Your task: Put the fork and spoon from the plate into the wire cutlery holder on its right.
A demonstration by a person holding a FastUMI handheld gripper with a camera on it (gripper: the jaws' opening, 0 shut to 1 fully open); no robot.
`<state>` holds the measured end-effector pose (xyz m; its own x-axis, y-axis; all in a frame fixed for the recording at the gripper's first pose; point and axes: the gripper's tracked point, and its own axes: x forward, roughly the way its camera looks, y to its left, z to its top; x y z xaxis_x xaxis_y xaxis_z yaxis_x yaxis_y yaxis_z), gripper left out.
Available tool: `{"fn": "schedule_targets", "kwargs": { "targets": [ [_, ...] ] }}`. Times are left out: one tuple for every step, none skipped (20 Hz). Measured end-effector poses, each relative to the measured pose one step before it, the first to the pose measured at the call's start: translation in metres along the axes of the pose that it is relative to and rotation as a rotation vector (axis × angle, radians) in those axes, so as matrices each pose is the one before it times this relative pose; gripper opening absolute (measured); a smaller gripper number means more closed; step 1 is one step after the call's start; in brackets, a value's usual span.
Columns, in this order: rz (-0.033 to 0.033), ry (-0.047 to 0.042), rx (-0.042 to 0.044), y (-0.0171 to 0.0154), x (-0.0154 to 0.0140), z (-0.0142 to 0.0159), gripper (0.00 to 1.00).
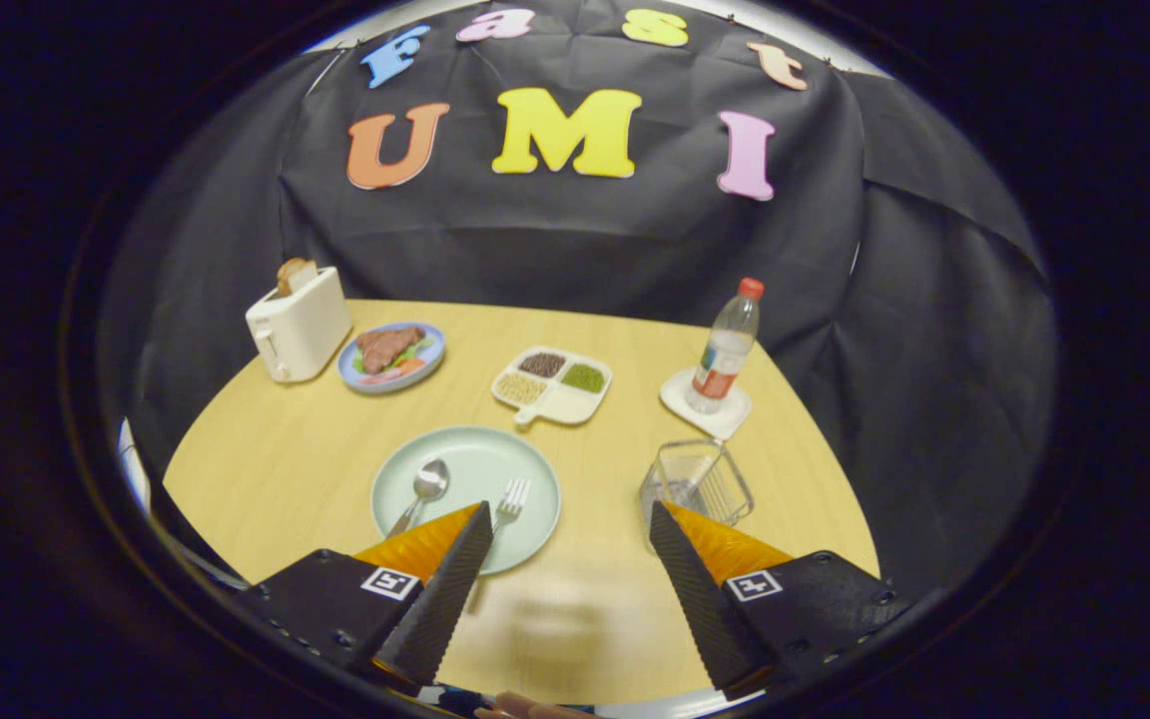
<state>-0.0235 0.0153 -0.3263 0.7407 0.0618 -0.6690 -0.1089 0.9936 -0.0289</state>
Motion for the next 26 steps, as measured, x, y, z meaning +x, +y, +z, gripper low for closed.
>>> {"fn": "schedule_targets", "kwargs": {
  "targets": [
    [0.00802,0.03409,0.00398,0.00598,0.00254,-0.00994,0.95],
    [0.00723,0.03358,-0.00051,0.00568,0.00419,-0.01155,0.95],
    [0.00751,0.03106,0.00212,0.00508,0.00441,-0.00777,0.96],
    [0.00605,0.0281,0.00046,0.00503,0.00414,-0.00804,0.96],
    [0.00156,0.0284,0.00036,0.00368,0.00368,-0.00499,0.95],
    [0.00543,0.02265,0.00012,0.00407,0.00406,-0.00364,0.95],
    [0.0056,0.01865,-0.00053,0.00423,0.00344,-0.0013,0.96],
    [0.00029,0.01866,-0.00022,0.00277,0.00182,-0.00411,0.96],
    [0.01217,0.02566,-0.00088,0.00535,0.00182,-0.00438,0.96],
    [0.00563,0.03221,-0.00167,0.00378,0.00294,-0.00605,0.96],
    [0.00247,0.02525,0.00277,0.00284,0.0032,-0.00429,0.96],
    [0.00604,0.02457,0.00756,0.0042,0.00435,-0.0049,0.96],
    [0.00038,0.02604,0.00898,0.00228,0.00492,-0.0033,0.96],
    [-0.00566,0.02723,0.0089,0.00049,0.00472,-0.00389,0.96],
    [-0.00662,0.0257,0.01133,0.00111,0.00456,-0.00191,0.96],
    [-0.00314,0.02082,0.01112,0.00234,0.00535,-0.00102,0.96],
    [-0.00515,0.02613,0.00771,0.00065,0.00285,-0.00004,0.96],
    [-0.00922,0.0286,0.0011,0.0008,0.00495,-0.00235,0.95],
    [-0.01193,0.03238,-0.00364,-0.0005,0.00299,-0.00293,0.93],
    [-0.00101,0.0202,0.00149,0.00206,0.00289,-0.00027,0.93],
    [-0.00281,0.02073,-0.00162,0.00112,0.00186,-0.00008,0.93],
    [-0.00687,0.01312,0.00039,-0.00096,0.00357,-0.00079,0.92],
    [-0.00492,0.00559,0.00684,-0.00073,0.00234,0.00249,0.83],
    [-0.00805,0.0094,0.0079,-0.00134,0.00282,0.00056,0.79],
    [-0.00846,0.01243,0.01074,-0.00169,0.00129,0.00018,0.75],
    [-0.00842,0.0138,0.01092,-0.00131,0.00329,0.00024,0.68]
  ]
}}
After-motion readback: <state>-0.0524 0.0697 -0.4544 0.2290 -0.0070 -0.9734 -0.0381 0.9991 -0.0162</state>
